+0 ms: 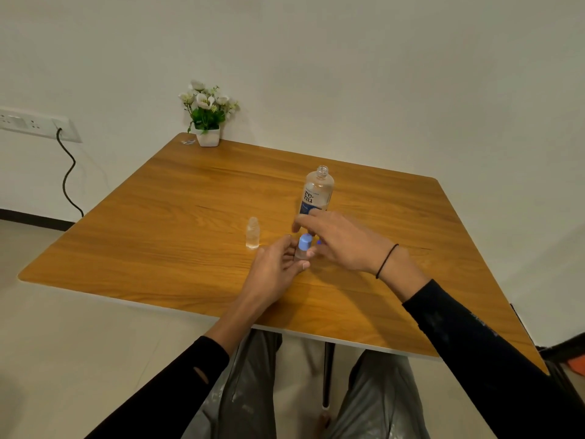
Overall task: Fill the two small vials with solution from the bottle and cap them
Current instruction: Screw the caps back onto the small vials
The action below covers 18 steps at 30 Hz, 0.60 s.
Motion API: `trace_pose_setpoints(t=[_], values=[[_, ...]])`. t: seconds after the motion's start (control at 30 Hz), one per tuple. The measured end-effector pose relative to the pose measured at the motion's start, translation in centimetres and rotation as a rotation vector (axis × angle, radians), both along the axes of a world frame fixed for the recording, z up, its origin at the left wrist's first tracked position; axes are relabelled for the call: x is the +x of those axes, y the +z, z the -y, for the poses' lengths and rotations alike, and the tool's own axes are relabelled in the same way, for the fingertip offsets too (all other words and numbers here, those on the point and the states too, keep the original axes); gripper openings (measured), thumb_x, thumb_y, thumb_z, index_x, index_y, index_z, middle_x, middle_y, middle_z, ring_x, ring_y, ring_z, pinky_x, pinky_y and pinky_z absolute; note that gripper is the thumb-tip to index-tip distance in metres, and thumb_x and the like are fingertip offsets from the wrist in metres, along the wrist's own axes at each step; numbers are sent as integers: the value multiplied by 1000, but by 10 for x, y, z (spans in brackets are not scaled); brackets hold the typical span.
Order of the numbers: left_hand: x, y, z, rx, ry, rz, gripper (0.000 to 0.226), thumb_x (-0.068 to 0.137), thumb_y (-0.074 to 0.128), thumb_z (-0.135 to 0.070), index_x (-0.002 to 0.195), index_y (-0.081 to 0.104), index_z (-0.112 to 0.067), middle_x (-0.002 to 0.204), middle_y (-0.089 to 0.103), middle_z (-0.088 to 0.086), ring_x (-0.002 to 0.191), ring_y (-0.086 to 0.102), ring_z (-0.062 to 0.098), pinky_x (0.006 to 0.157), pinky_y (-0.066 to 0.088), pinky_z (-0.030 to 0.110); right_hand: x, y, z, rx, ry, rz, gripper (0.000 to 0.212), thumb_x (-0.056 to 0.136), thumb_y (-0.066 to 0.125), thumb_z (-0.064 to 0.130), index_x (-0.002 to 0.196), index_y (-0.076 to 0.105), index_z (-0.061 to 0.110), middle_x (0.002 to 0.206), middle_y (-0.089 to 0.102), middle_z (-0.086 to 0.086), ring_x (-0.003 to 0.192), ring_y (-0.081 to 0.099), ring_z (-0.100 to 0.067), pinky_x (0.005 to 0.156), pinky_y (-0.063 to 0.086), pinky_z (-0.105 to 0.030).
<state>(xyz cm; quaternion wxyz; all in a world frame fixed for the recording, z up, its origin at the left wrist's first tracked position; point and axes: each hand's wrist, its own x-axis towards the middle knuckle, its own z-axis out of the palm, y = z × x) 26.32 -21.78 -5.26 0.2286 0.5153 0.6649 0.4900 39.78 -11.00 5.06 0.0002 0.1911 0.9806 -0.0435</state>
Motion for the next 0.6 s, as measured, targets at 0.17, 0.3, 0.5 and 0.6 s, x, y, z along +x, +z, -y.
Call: trace_pose_setpoints(t=[0.17,0.3,0.5,0.6], values=[[-1,-3,1,1,24,-80,21,92,81,-10,99,64,-19,86,68,-16,85,65,-16,75,52,7,-2,2,-1,346,-70,78,53,98,42,73,99,53,21,80,51,2,71,54,-21,55,39,-34],[0,-1,1,-12,7,-16,33,93,80,-11,124,68,-11,110,78,-2,103,74,2,93,62,23,-3,-5,-3,127,65,55,27,102,62,30,109,38,38,93,62,2,75,62,-23,60,55,-42],[5,4,1,-49,26,-22,39,95,77,-9,132,65,-14,116,72,-11,108,68,-2,86,54,6,-5,-14,3,354,91,38,19,106,52,24,124,46,28,83,58,2,67,58,-24,55,42,-36],[11,1,-3,-58,-10,-19,35,95,77,-7,126,66,-18,114,73,-15,101,68,-10,83,52,1,6,-13,5,294,57,12,12,106,53,26,117,48,26,88,61,-1,68,54,-22,55,38,-35]])
